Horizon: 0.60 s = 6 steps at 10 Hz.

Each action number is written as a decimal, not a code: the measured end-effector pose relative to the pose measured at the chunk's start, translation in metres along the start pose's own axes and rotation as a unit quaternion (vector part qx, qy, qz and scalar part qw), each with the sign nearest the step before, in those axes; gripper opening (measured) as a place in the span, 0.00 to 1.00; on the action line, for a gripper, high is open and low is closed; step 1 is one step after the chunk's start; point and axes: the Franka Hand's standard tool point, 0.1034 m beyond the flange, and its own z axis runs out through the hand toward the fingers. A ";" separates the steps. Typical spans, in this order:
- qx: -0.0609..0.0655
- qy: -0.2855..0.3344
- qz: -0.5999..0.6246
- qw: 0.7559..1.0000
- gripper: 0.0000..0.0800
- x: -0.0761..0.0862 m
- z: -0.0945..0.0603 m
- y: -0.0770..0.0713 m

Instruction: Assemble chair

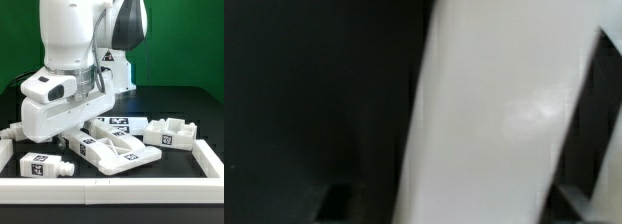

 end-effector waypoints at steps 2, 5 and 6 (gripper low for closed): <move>-0.003 0.000 0.043 0.999 0.35 0.015 -0.004 -0.008; 0.014 -0.014 0.035 0.999 0.35 0.029 -0.025 -0.011; 0.018 -0.015 0.001 1.000 0.35 0.028 -0.039 -0.010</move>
Offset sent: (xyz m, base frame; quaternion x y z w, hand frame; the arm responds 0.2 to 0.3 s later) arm 0.0164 0.0105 0.0252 0.0156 -0.0401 0.0296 0.9986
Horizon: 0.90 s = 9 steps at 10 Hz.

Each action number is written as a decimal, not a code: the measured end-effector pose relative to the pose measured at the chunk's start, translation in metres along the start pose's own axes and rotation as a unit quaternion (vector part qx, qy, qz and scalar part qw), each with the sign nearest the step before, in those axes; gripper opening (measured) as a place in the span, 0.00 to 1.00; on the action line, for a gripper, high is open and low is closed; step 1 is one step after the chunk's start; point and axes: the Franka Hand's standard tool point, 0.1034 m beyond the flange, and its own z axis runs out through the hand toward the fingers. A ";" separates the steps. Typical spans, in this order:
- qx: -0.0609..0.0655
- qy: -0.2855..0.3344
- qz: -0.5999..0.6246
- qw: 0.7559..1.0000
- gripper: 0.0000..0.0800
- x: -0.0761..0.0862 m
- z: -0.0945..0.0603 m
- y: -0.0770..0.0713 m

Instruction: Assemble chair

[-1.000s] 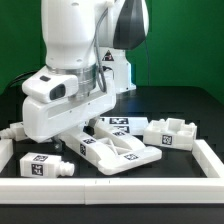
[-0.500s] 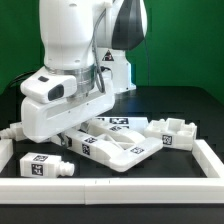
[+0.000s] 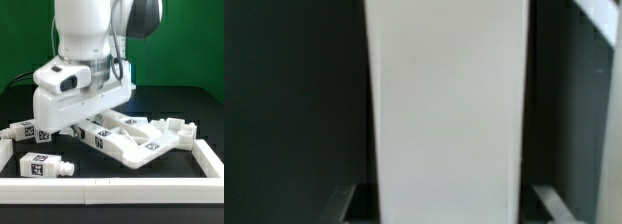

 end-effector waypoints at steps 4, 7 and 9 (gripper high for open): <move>0.000 -0.002 -0.148 0.989 0.36 -0.005 -0.014 0.002; 0.001 -0.002 -0.169 0.986 0.36 -0.006 -0.014 0.003; 0.001 0.004 -0.264 0.964 0.36 -0.006 -0.019 0.005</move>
Offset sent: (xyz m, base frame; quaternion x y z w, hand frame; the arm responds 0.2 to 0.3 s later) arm -0.0090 0.0012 -0.0078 -0.0075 0.0315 -0.1433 0.9891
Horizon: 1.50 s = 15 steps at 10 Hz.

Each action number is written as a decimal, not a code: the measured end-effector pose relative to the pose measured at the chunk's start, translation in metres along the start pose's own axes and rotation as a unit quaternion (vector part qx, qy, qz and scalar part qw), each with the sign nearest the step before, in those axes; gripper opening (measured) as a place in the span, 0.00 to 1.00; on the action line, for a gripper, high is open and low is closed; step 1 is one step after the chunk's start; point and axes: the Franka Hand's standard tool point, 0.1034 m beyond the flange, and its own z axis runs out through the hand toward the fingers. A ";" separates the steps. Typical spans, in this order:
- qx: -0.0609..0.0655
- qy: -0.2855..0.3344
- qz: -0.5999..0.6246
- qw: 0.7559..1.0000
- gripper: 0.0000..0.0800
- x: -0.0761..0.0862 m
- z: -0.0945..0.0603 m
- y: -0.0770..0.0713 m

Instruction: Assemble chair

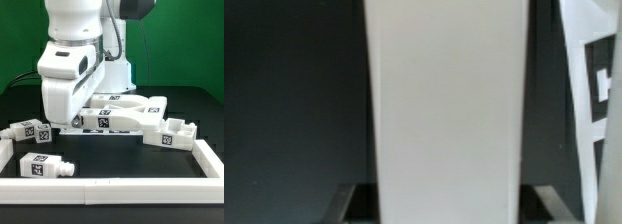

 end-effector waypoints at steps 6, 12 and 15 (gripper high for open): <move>0.001 0.009 -0.077 0.997 0.36 -0.009 0.006 -0.003; -0.021 0.011 -0.249 0.968 0.36 -0.014 0.019 0.001; -0.053 0.002 -0.339 0.939 0.36 -0.004 0.019 0.010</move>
Offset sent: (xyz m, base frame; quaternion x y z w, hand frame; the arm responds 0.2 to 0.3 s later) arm 0.0000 0.0000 0.0000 0.0000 0.0000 0.0000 1.0000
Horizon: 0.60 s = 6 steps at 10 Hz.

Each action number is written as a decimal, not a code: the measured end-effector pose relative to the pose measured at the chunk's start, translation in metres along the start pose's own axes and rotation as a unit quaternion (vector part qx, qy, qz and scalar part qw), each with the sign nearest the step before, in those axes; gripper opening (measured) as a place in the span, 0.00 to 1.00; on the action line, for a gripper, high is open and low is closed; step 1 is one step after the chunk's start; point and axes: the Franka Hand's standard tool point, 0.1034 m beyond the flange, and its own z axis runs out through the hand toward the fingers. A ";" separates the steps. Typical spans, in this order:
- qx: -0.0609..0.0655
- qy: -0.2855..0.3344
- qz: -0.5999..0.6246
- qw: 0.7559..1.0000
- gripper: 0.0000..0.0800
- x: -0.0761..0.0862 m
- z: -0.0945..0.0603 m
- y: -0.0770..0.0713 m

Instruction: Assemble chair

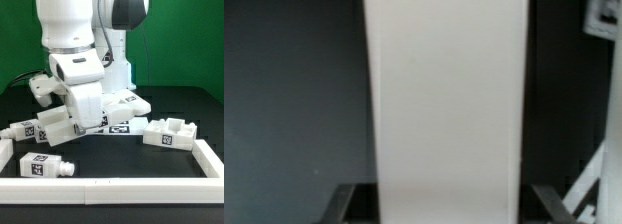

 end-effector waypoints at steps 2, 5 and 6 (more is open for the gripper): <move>-0.044 -0.036 -0.048 0.997 0.36 0.012 0.001 0.015; -0.036 -0.031 -0.031 0.998 0.36 0.009 0.004 0.009; -0.038 -0.033 -0.047 0.998 0.36 0.008 0.005 0.008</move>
Offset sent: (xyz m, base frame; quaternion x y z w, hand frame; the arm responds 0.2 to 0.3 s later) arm 0.0000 0.0000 0.0000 0.0000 0.0000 0.0000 1.0000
